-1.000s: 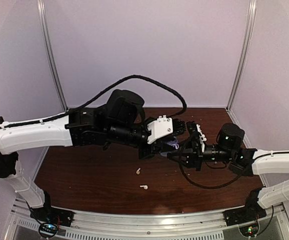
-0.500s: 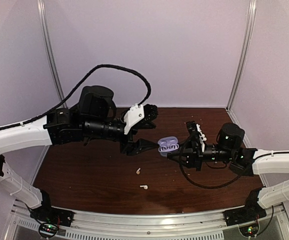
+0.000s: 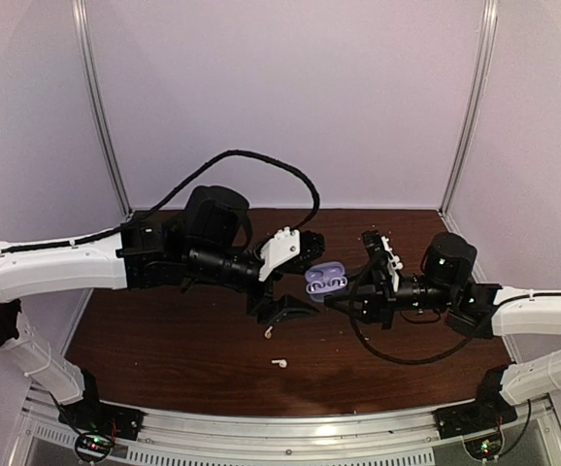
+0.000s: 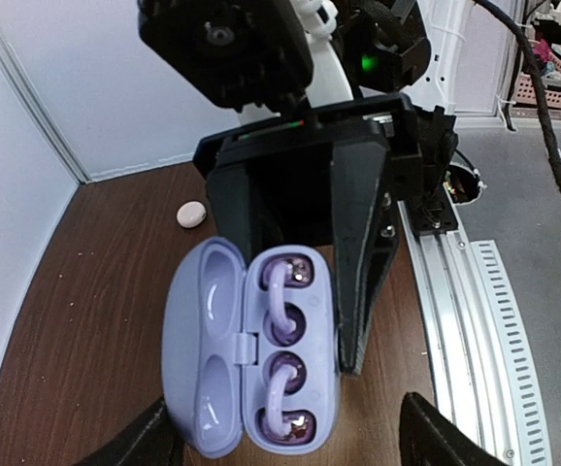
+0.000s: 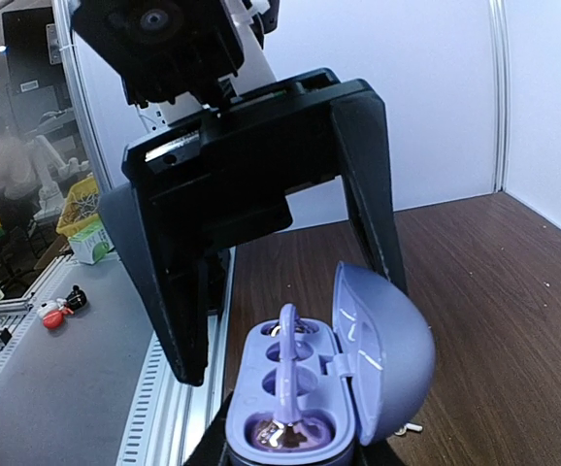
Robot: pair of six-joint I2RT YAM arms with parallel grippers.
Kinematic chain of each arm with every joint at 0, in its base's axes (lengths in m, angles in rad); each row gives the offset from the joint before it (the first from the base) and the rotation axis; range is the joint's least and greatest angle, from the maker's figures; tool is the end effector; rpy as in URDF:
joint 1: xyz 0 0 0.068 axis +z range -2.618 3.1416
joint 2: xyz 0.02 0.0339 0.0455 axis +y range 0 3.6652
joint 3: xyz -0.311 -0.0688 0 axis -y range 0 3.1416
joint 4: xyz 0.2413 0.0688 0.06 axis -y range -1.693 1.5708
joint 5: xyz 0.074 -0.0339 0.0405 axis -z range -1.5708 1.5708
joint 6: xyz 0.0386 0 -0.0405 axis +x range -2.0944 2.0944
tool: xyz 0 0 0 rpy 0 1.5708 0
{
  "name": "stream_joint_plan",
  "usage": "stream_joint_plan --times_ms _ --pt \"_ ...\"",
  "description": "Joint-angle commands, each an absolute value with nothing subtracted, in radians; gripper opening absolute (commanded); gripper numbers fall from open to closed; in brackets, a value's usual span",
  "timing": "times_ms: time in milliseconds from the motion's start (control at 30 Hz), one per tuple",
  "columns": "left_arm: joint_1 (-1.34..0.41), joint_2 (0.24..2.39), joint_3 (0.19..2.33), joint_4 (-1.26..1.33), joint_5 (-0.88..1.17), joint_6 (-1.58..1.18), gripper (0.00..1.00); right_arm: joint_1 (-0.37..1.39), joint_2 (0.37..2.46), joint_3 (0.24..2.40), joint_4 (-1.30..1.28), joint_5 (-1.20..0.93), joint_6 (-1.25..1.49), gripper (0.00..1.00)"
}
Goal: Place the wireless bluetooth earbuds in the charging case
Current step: Close the charging case with the earbuds at the corner of the board, then place the charging case with the earbuds at the center of the board.
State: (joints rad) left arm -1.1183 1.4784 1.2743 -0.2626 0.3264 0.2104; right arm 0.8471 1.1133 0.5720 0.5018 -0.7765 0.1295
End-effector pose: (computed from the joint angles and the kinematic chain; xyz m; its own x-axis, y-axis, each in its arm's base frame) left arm 0.1369 -0.3098 0.3833 0.0117 0.4284 -0.9035 0.9966 0.0686 0.0454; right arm 0.1266 0.1841 0.3156 -0.1548 -0.0361 -0.9873 -0.9865 -0.0481 0.1565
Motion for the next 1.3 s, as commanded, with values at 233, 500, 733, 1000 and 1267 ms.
stream_joint_plan --times_ms 233,500,733,1000,1267 --pt "-1.188 1.45 1.273 -0.198 0.418 0.345 0.71 0.847 1.092 0.602 0.518 -0.78 0.154 0.0" --pt "-1.221 1.431 1.256 -0.199 0.323 0.396 0.67 0.824 1.112 0.594 0.558 -0.789 0.193 0.0" --pt "-1.206 1.339 1.139 -0.011 0.056 0.325 0.78 0.797 1.147 0.607 0.554 -0.762 0.216 0.0" --pt "-1.062 1.232 1.034 0.15 -0.027 0.107 0.88 0.751 1.276 0.739 0.403 -0.646 0.193 0.0" --pt "-0.924 1.161 0.958 0.161 -0.146 -0.12 0.98 0.716 1.52 0.951 0.313 -0.548 0.222 0.0"
